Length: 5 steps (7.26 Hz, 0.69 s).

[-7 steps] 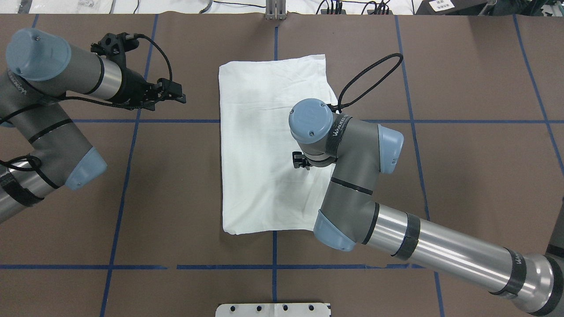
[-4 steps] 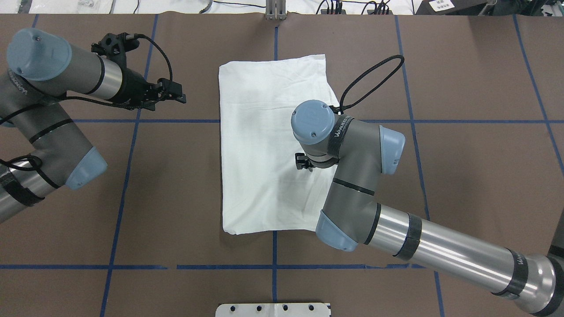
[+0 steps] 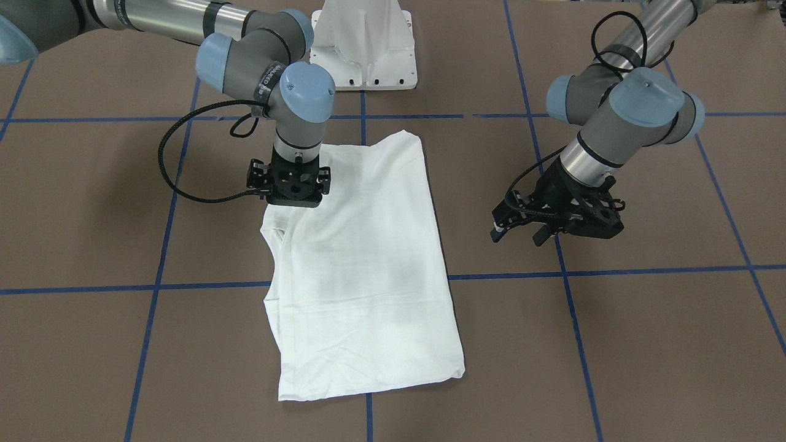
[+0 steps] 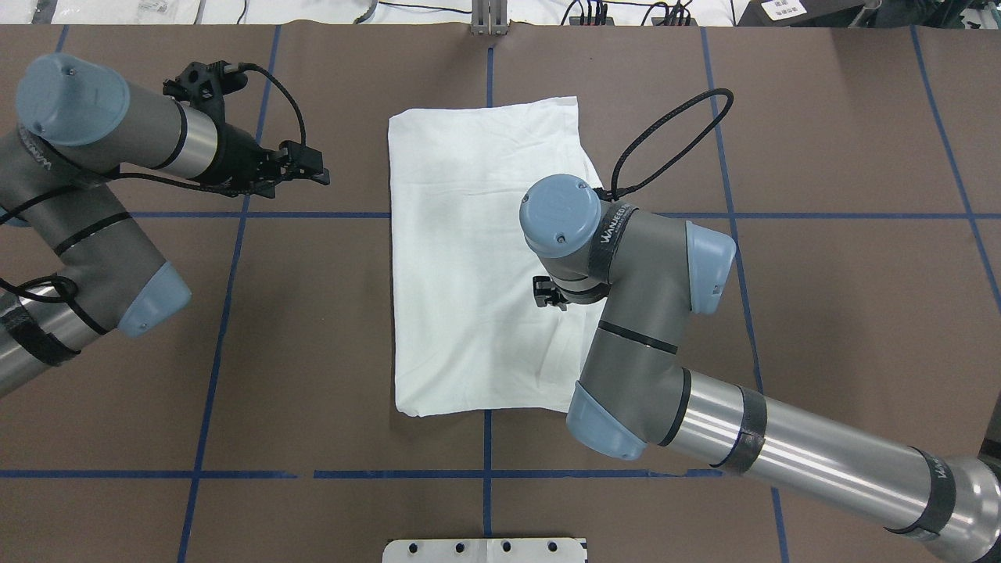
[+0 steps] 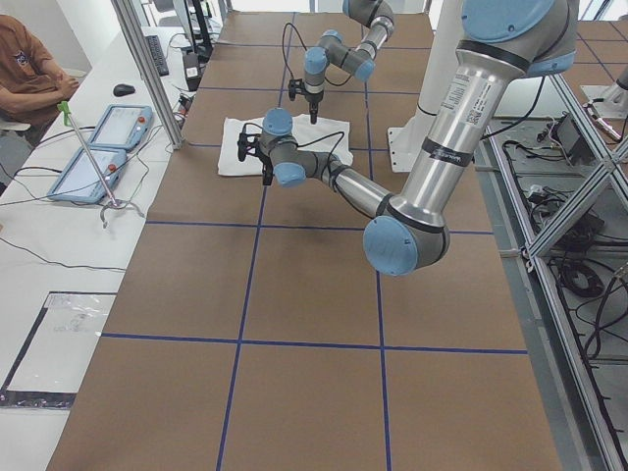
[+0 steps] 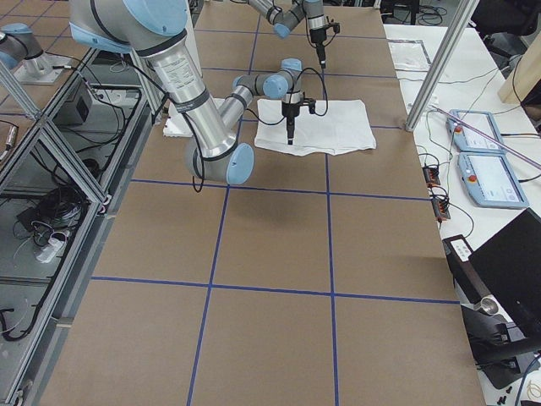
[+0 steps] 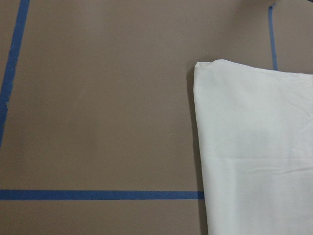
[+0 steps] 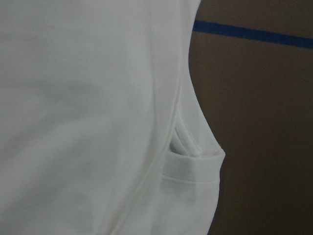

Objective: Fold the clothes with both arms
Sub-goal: 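Hold the right gripper over the shirt's middle, smoothing it, then raise the right gripper off the shirt while the left gripper lowers beside it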

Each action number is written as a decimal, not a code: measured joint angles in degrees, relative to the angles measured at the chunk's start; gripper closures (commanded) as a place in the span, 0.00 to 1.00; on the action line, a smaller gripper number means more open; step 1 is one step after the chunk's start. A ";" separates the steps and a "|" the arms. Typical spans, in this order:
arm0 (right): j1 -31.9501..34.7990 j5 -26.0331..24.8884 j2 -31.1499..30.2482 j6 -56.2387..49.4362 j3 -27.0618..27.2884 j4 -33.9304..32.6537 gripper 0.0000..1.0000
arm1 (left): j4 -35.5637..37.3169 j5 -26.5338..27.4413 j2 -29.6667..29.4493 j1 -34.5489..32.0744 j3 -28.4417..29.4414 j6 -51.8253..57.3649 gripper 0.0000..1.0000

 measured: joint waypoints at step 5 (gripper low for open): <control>-0.34 -0.45 -0.53 0.11 -2.70 5.41 0.00 | -0.50 0.00 0.03 0.33 0.21 -0.01 0.00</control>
